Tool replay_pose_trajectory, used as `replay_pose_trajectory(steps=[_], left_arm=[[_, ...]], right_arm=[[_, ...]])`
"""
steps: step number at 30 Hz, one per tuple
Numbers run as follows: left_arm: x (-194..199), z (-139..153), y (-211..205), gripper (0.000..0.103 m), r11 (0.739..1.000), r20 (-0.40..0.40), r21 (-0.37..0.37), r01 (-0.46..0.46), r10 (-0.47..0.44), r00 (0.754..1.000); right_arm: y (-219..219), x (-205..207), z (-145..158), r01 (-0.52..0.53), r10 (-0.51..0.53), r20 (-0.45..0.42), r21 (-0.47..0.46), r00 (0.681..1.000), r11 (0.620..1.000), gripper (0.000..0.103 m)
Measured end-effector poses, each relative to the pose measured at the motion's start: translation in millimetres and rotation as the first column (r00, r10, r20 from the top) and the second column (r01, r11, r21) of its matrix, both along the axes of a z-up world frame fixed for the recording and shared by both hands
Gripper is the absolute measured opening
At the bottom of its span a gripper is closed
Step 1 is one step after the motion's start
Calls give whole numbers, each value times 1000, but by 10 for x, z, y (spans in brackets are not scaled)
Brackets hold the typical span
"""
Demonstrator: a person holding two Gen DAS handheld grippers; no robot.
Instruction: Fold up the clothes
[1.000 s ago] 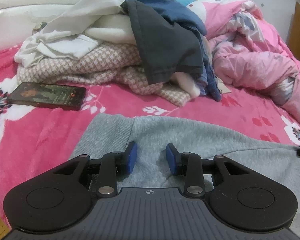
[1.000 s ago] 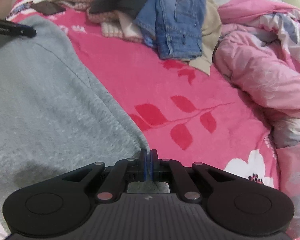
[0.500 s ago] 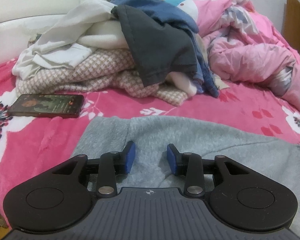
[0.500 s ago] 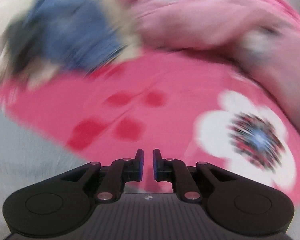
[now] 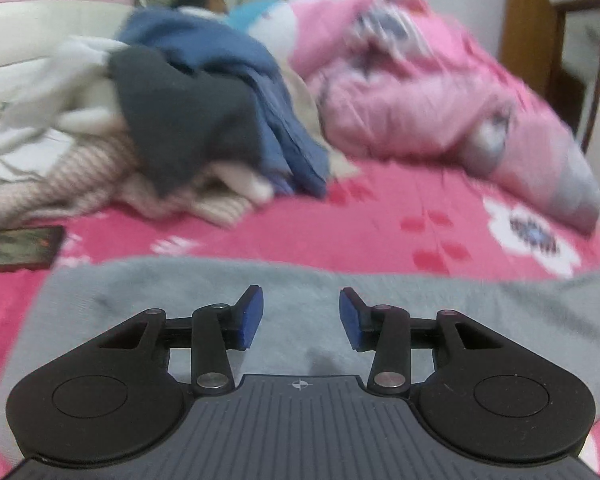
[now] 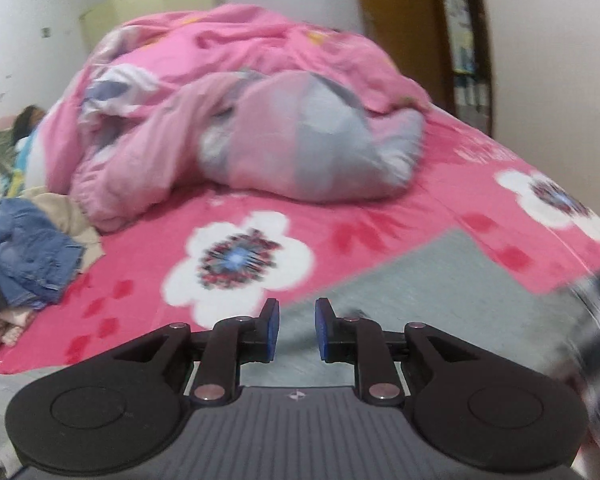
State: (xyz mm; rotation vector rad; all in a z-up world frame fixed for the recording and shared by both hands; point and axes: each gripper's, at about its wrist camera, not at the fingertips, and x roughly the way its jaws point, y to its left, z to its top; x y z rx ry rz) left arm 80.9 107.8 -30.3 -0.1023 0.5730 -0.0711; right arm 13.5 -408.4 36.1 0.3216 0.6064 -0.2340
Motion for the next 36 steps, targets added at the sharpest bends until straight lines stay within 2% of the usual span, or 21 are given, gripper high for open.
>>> replay_pose_trajectory(steps=[4, 7, 10, 12, 15, 17, 19, 21, 22, 24, 28, 32, 36], left_arm=[[197, -229, -148, 42, 997, -90, 62, -35, 40, 995], [193, -285, -124, 42, 996, -95, 79, -52, 59, 994], [176, -284, -141, 42, 994, -93, 100, -53, 63, 994], [184, -285, -166, 43, 992, -94, 117, -55, 66, 993], [216, -285, -210, 43, 988, -97, 140, -59, 73, 993], [223, -288, -223, 44, 988, -96, 144, -63, 78, 992], [225, -291, -232, 44, 987, -95, 145, -68, 82, 992], [219, -295, -227, 44, 987, -92, 141, -71, 85, 992], [217, -295, -225, 44, 988, -91, 140, -73, 86, 992], [219, -295, -228, 44, 987, -89, 143, -76, 89, 992], [234, -292, -245, 44, 984, -84, 157, -86, 100, 991], [243, -292, -269, 44, 980, -79, 174, -98, 113, 990], [239, -294, -286, 44, 976, -73, 189, -109, 125, 989]], right_arm=[[-286, -58, -206, 49, -46, -55, 56, 997, 997, 22], [-244, -97, -332, -2, 4, -80, 27, 997, 1000, 25], [38, -243, -432, -115, 104, -87, -131, 991, 985, 48], [276, -365, -515, -189, 170, -95, -267, 981, 945, 61], [574, -408, -747, -273, 217, -174, -431, 960, 860, 68], [609, -343, -905, -284, 197, -225, -470, 954, 836, 68], [533, -269, -1010, -275, 178, -242, -464, 954, 842, 60], [392, -197, -1028, -243, 152, -233, -436, 960, 866, 13], [312, -166, -1003, -219, 134, -221, -424, 966, 879, 12], [183, -143, -868, -153, 92, -154, -452, 984, 879, 11], [-135, 70, -510, -46, 16, -61, -532, 998, 845, 11], [-559, 435, -301, 21, -60, -54, -544, 997, 839, 11], [-952, 839, -344, 43, -121, -112, -534, 986, 844, 11]])
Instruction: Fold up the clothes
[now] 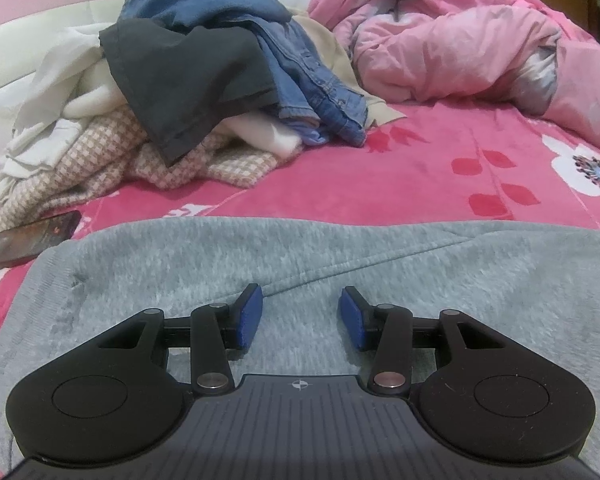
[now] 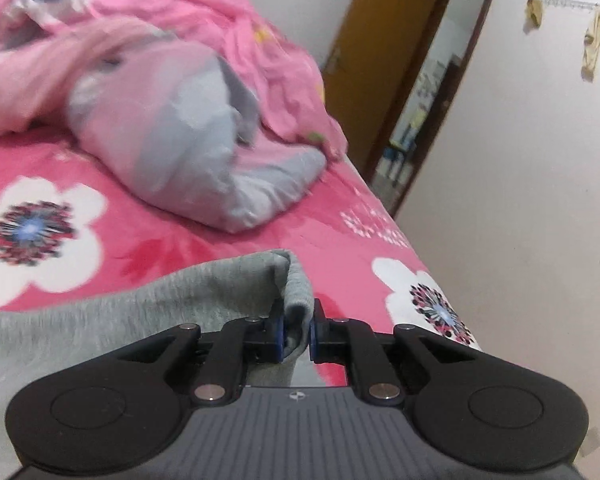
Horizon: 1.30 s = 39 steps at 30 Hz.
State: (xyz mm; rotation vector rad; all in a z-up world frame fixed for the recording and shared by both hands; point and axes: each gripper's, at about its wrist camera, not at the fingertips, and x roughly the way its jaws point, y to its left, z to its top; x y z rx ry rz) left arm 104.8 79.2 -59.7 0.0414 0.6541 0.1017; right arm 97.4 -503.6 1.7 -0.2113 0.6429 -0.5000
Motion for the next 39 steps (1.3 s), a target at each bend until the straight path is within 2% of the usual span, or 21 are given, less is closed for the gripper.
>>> replay_pose_trajectory(steps=[5, 14, 17, 19, 21, 23, 25, 28, 33, 34, 35, 36, 37, 39], left_arm=[[12, 4, -10, 45, 1000, 3, 23, -10, 10, 1000], [36, -3, -28, 45, 998, 6, 61, -9, 9, 1000], [30, -20, -46, 45, 997, 11, 81, -4, 3, 1000], [27, -29, -61, 45, 995, 15, 96, 1, -2, 1000], [28, -30, -69, 45, 995, 15, 104, 3, -4, 1000], [31, -31, -70, 45, 994, 15, 107, 4, -6, 1000], [35, -30, -71, 45, 994, 14, 109, 3, -5, 1000], [28, -34, -77, 45, 994, 17, 110, 4, -6, 1000], [30, -37, -61, 45, 995, 18, 101, 7, -9, 1000], [35, -36, -60, 45, 995, 17, 99, 6, -8, 1000], [41, -35, -61, 45, 995, 16, 98, 5, -6, 1000], [45, -34, -62, 45, 995, 16, 97, 3, -5, 1000], [47, -36, -66, 46, 995, 17, 98, 3, -4, 1000], [47, -41, -71, 46, 995, 19, 99, 2, -3, 1000]], right_arm=[[-187, 295, -148, 17, -17, -79, -4, 997, 1000, 10], [-331, 516, -299, 21, -18, -99, 33, 995, 999, 10], [-440, 611, -469, 39, -27, -128, 99, 991, 994, 11], [-555, 676, -607, 64, -40, -155, 153, 987, 986, 16], [-759, 703, -677, 118, -85, -149, 229, 985, 966, 27], [-989, 680, -667, 191, -164, -114, 297, 980, 936, 28], [-1240, 563, -574, 299, -287, -85, 356, 954, 885, 28], [-1405, 203, -274, 332, -365, -5, 428, 931, 840, 28], [-1052, -751, 314, 195, -307, 150, 503, 940, 842, 29], [-943, -958, 369, 166, -289, 158, 529, 944, 832, 30], [-848, -1124, 394, 149, -278, 153, 557, 948, 817, 36], [-760, -1265, 387, 141, -270, 138, 587, 953, 797, 44], [-683, -1404, 352, 136, -270, 124, 625, 955, 769, 47], [-609, -1589, 194, 143, -293, 87, 720, 952, 679, 50]])
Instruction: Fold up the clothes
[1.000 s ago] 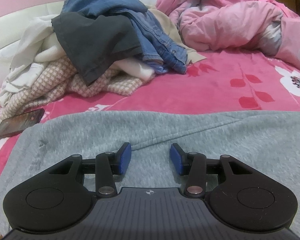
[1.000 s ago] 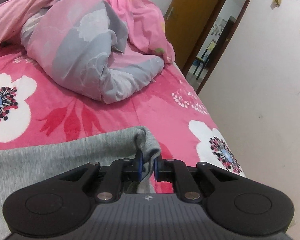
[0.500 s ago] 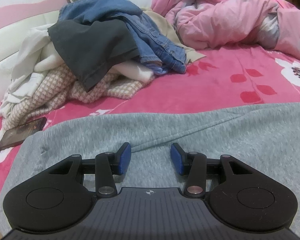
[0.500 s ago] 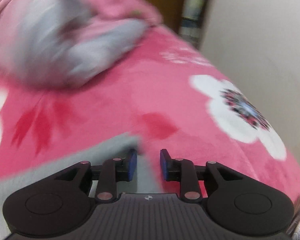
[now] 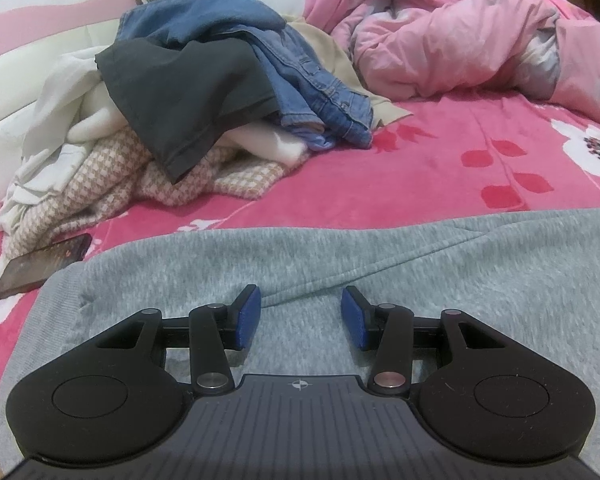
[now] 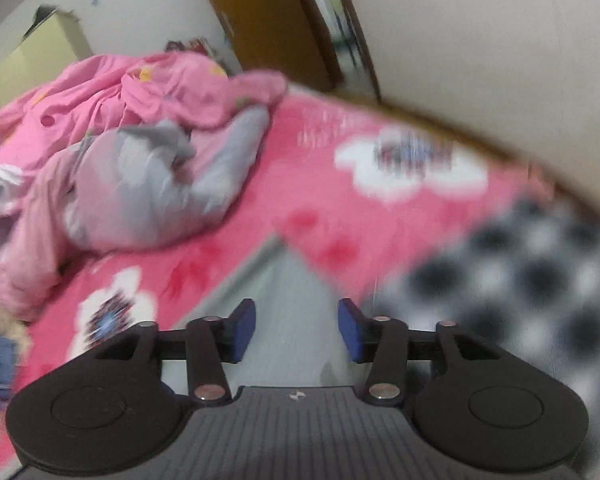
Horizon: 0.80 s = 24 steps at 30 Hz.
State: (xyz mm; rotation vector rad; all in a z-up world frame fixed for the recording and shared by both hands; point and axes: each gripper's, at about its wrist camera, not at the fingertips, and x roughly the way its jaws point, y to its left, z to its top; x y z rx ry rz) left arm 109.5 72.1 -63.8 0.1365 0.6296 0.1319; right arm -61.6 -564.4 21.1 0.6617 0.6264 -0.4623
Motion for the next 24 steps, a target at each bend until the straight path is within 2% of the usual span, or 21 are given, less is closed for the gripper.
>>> replay_pose_trajectory(steps=[2, 3, 7, 10, 11, 12, 15, 17, 20, 22, 24], left_arm=[[-2, -3, 3, 46, 1000, 2, -2, 0, 0, 1000], [-3, -4, 7, 46, 1000, 3, -4, 0, 0, 1000], [5, 0, 38, 46, 1000, 1, -22, 2, -2, 1000], [7, -5, 55, 46, 999, 2, -35, 2, -2, 1000], [6, -8, 56, 46, 999, 3, -34, 3, -3, 1000], [5, -10, 57, 46, 999, 4, -35, 3, -3, 1000], [0, -16, 60, 46, 999, 7, -37, 4, -4, 1000], [3, -20, 63, 46, 999, 8, -38, 5, -4, 1000], [2, -25, 61, 46, 999, 12, -38, 5, -4, 1000], [0, -30, 60, 46, 999, 15, -38, 4, -4, 1000], [-2, -34, 61, 46, 999, 17, -38, 5, -5, 1000]], right_arm=[[43, -135, -189, 16, -15, -11, 135, 1000, 991, 50], [46, -135, -269, 32, -26, -37, 162, 999, 986, 49], [6, -102, -446, 139, -125, -110, 137, 986, 981, 48], [-34, -73, -463, 172, -161, -94, 116, 982, 978, 32], [-41, -61, -463, 176, -166, -93, 104, 982, 979, 20], [-46, -48, -455, 176, -167, -100, 88, 981, 980, 13], [27, -54, -432, 160, -157, -123, 16, 980, 987, 6], [87, 42, -392, 128, -136, -130, -67, 982, 989, 5], [210, 141, -248, 91, -124, -144, -215, 982, 972, 4], [220, 224, -163, 81, -126, -151, -275, 981, 958, 4], [179, 298, -119, 79, -127, -145, -295, 981, 952, 4]])
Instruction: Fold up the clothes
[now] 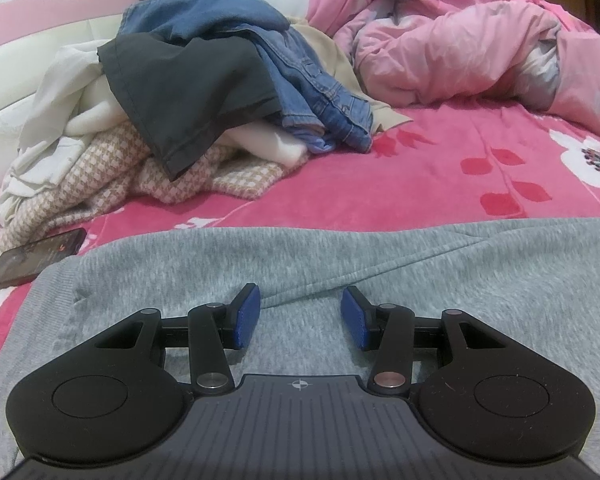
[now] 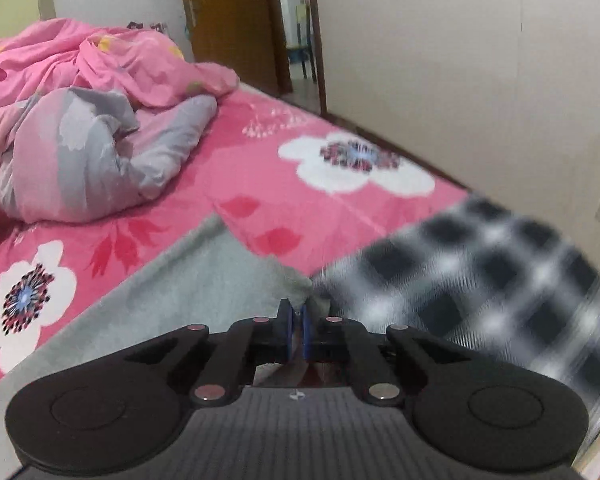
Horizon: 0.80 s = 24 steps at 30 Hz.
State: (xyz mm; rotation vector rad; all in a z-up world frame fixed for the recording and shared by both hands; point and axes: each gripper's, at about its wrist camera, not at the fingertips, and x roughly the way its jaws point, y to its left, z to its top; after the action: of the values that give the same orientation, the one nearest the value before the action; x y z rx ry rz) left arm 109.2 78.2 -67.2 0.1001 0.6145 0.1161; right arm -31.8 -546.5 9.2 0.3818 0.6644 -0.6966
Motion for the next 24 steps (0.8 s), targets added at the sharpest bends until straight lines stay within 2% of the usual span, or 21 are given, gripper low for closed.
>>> replay_pose_trajectory(steps=[4, 7, 10, 11, 13, 15, 17, 18, 21, 24], left_arm=[[-4, -6, 5, 46, 1000, 5, -1, 3, -3, 1000], [-2, -7, 8, 46, 1000, 6, -1, 5, -5, 1000], [0, -7, 8, 46, 1000, 6, -2, 7, -7, 1000], [-1, -4, 10, 46, 1000, 5, -3, 7, -7, 1000], [-2, 1, 14, 46, 1000, 5, -7, 8, -8, 1000], [-25, 32, 41, 46, 1000, 7, -28, 5, -5, 1000], [-60, 79, 83, 46, 998, 11, -60, 2, -1, 1000], [-78, 103, 103, 46, 997, 13, -76, 0, 1, 1000], [-186, 226, 191, 46, 992, 32, -128, -7, 11, 999], [-428, 447, 363, 51, 985, 73, -172, -16, 29, 997]], right_arm=[[-82, 87, 15, 2, -3, -9, -19, 1000, 1000, 4], [-170, 85, -174, 26, -27, -76, -24, 997, 999, 4], [-227, -10, -259, 47, -47, -73, 3, 996, 999, 6], [-213, -25, -231, 49, -50, -79, -12, 996, 999, 8], [-174, -28, -167, 65, -73, -108, -73, 992, 995, 20], [-130, -40, -90, 102, -128, -143, -177, 981, 979, 23], [-57, -95, 30, 107, -133, -120, -207, 984, 973, 23], [2, -125, 96, 100, -123, -97, -207, 988, 973, 23], [379, -167, 313, -5, 4, -5, -208, 1000, 978, 23], [943, -96, 431, -179, 201, 77, -229, 977, 957, 27]])
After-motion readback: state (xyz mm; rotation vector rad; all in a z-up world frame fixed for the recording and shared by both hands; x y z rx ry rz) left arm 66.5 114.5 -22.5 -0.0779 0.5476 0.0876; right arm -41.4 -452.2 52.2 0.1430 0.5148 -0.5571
